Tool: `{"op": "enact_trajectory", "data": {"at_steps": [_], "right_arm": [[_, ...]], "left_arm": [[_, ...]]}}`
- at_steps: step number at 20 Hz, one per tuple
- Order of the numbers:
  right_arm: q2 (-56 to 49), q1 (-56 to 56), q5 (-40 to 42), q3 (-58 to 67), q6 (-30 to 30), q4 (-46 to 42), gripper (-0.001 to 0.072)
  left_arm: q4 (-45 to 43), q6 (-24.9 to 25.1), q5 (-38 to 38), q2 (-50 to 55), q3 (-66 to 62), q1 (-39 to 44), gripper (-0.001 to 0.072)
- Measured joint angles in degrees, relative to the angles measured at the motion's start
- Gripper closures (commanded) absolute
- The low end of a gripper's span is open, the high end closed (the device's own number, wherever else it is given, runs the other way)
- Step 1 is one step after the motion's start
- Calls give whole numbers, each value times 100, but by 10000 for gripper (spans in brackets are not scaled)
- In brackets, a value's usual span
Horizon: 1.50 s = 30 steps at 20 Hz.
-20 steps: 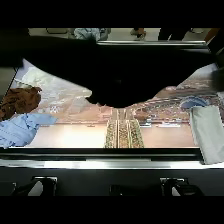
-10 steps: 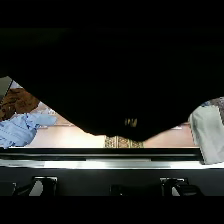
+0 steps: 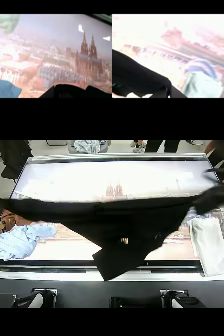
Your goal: Fold the shirts.
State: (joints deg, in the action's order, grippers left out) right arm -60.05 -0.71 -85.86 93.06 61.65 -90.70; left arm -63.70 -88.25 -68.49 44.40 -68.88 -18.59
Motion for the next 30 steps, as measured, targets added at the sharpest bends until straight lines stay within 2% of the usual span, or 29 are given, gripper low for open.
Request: {"op": "enact_trajectory", "data": {"at_steps": [3, 6, 7, 8, 9, 10, 12, 14, 19, 23, 30], "right_arm": [[-975, 2, 1150, -459, 219, 256, 676], [-2004, 4, 2465, -643, 837, 654, 675], [-2293, 2, 2863, -673, 1071, 859, 607], [-2557, 0, 3215, -693, 1270, 1097, 343], [-2767, 0, 3499, -708, 1412, 1331, 48], [-2920, 0, 3716, -719, 1497, 1556, 12], [-3088, 44, 3965, -699, 1440, 1908, 15], [-3106, 221, 3836, -664, 1005, 2074, 16], [-3101, 942, 1867, -822, -116, 2236, 7], [-3099, 1110, 632, -1360, -597, 2291, -4], [-3097, 931, 264, -2177, -835, 2507, -6]], "left_arm": [[61, 120, 619, 769, 625, 422, 675], [358, 179, 1410, 1926, 634, 610, 669], [498, 186, 1637, 2330, 531, 640, 562], [671, 192, 1827, 2691, 404, 660, 210], [861, 216, 1919, 3047, 249, 682, -13], [1029, 247, 1934, 3331, 87, 693, -13], [1279, 490, 1718, 3729, -260, 697, -13], [1397, 719, 1263, 3912, -492, 686, -13], [1510, 981, 181, 4074, -254, 1045, -13], [1545, 1045, 162, 4120, 490, 1851, -13], [1641, 986, 1040, 4358, 1078, 2953, -13]]}}
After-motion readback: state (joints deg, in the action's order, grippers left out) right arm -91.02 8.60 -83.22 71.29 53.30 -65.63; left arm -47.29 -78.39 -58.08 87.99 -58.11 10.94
